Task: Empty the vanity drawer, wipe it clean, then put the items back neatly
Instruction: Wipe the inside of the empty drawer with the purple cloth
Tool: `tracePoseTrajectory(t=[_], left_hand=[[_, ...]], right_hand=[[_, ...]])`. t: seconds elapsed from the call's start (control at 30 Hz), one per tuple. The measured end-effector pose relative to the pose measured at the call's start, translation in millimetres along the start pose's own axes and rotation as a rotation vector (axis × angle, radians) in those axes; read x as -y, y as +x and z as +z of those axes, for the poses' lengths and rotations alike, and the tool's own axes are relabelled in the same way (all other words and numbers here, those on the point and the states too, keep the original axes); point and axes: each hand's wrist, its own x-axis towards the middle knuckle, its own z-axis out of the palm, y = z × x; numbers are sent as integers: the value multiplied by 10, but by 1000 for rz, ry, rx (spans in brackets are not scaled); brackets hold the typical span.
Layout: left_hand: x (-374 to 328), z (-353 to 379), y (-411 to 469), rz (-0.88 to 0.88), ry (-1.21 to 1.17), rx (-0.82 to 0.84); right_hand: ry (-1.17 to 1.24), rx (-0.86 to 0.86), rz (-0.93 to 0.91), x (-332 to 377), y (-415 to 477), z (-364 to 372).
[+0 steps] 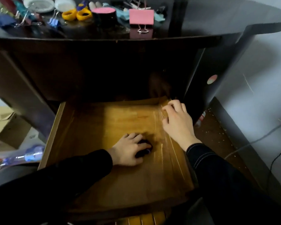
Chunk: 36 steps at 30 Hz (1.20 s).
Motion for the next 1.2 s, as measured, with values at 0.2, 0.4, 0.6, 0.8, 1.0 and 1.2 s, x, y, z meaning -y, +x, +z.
tracePoseTrajectory(t=[0.2, 0.4, 0.6, 0.8, 1.0, 1.2], left_hand=[[25, 8, -212, -32, -222, -54], [8, 64, -42, -22, -242, -87], [-343, 149, -222, 282, -336, 12], [-41, 12, -72, 103, -318, -89], [-244, 108, -237, 174, -265, -76], [-379, 96, -171, 319, -334, 32]], right_hand=[[49, 139, 151, -36, -173, 70], [16, 137, 156, -62, -102, 103], [26, 132, 161, -61, -98, 120], [39, 129, 168, -41, -100, 96], [33, 133, 174, -35, -94, 90], [27, 130, 176, -41, -97, 114]])
